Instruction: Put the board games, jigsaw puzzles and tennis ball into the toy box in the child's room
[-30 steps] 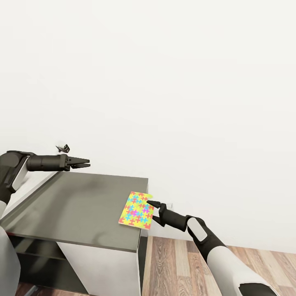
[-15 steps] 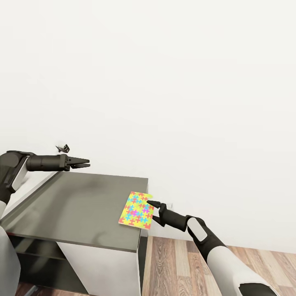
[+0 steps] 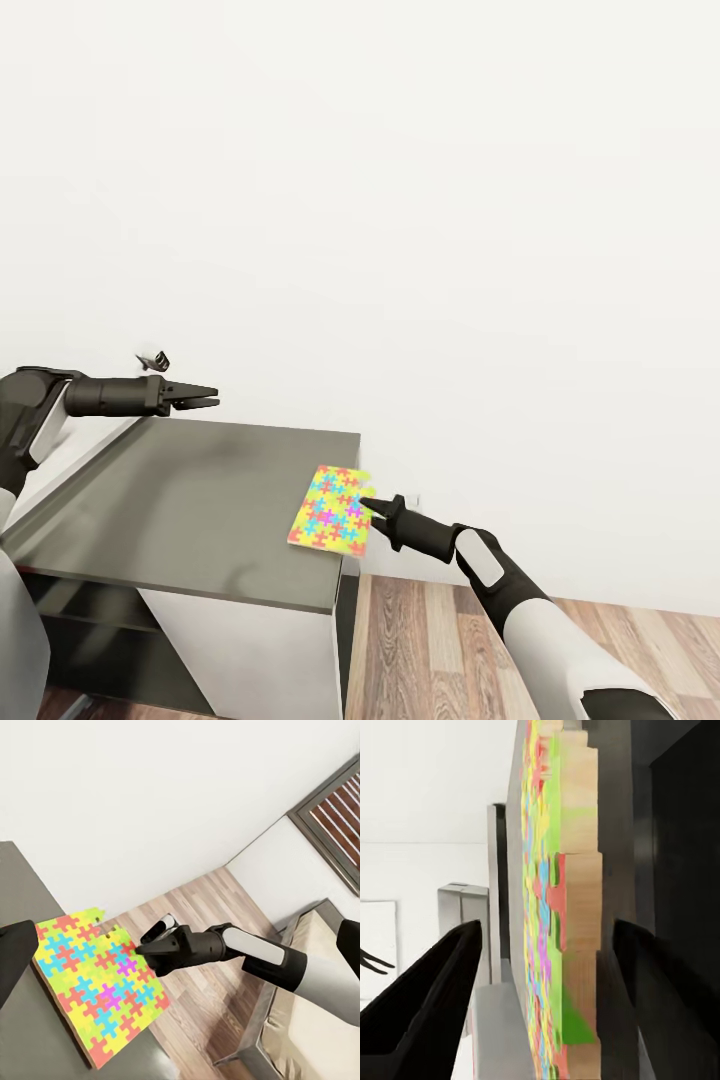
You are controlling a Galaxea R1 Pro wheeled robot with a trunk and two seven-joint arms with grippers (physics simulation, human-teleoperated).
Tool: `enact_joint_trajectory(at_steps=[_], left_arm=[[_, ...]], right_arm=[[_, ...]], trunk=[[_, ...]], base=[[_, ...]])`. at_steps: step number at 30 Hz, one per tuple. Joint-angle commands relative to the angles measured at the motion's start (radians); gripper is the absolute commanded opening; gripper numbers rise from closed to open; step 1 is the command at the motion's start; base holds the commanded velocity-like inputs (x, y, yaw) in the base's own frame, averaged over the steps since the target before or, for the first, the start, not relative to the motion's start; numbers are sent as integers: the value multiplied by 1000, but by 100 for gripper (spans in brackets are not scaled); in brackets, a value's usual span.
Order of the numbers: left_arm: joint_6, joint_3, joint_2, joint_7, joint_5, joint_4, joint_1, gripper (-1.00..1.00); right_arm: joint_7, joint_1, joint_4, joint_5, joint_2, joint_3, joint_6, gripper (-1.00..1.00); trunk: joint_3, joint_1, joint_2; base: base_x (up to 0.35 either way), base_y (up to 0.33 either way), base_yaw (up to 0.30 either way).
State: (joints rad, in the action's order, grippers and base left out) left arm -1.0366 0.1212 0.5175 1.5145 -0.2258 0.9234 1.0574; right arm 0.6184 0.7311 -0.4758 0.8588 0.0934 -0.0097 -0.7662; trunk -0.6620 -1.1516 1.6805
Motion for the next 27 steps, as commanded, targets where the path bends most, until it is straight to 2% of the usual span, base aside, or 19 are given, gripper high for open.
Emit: enact_joint_trajectory(at_steps=[1, 20, 24, 27], left_arm=[[-11, 3, 1, 4, -1, 0, 1, 100], [-11, 3, 1, 4, -3, -1, 1, 100], [-11, 3, 2, 4, -5, -1, 1, 100], [-11, 2, 2, 4, -6, -1, 1, 100]], right_arm=[[0, 1, 0, 3, 0, -1, -5, -100], [23, 1, -1, 3, 0, 0, -7, -100], [29, 1, -1, 3, -1, 0, -7, -100], [63, 1, -1, 2, -1, 0, -5, -100]], trunk=[[-1, 0, 1], [-1, 0, 1], [12, 15, -27], [21, 27, -48]], base=[[0, 0, 0], [0, 0, 0], [0, 0, 0], [0, 0, 0]])
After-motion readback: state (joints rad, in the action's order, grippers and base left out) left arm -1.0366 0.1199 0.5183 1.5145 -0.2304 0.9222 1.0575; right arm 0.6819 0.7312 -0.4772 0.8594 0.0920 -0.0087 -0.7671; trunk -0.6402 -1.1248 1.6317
